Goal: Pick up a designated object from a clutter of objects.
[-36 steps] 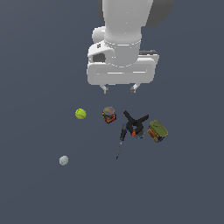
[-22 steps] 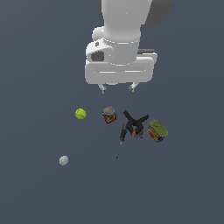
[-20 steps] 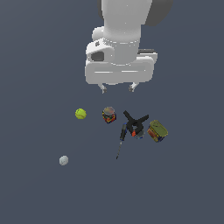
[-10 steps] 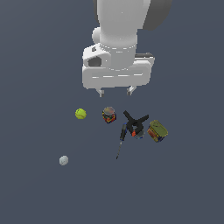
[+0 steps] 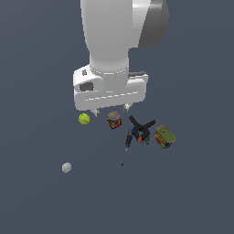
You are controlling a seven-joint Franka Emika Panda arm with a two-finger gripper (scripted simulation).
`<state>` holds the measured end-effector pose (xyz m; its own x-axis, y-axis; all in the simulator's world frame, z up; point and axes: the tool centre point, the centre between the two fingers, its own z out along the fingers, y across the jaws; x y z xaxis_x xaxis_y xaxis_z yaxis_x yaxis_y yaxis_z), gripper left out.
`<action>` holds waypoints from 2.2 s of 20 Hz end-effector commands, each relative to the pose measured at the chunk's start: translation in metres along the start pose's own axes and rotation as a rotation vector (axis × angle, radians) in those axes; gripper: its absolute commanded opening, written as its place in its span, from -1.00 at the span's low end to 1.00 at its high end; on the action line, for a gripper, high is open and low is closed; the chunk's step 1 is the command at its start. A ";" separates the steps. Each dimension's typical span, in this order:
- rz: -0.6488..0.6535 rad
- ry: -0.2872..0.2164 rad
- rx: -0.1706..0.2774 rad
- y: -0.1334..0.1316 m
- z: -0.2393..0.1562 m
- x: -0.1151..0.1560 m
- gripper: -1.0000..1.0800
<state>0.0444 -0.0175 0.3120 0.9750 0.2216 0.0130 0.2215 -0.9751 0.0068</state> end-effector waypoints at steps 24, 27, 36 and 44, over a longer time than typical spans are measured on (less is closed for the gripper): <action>-0.419 -0.004 0.012 0.164 0.157 0.054 0.92; -0.469 -0.006 0.011 0.183 0.179 0.053 0.92; -0.574 -0.009 0.011 0.221 0.227 0.047 0.92; -0.609 -0.010 0.011 0.234 0.243 0.044 0.92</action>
<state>0.1418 -0.2355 0.0726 0.6770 0.7360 -0.0005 0.7360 -0.6770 -0.0009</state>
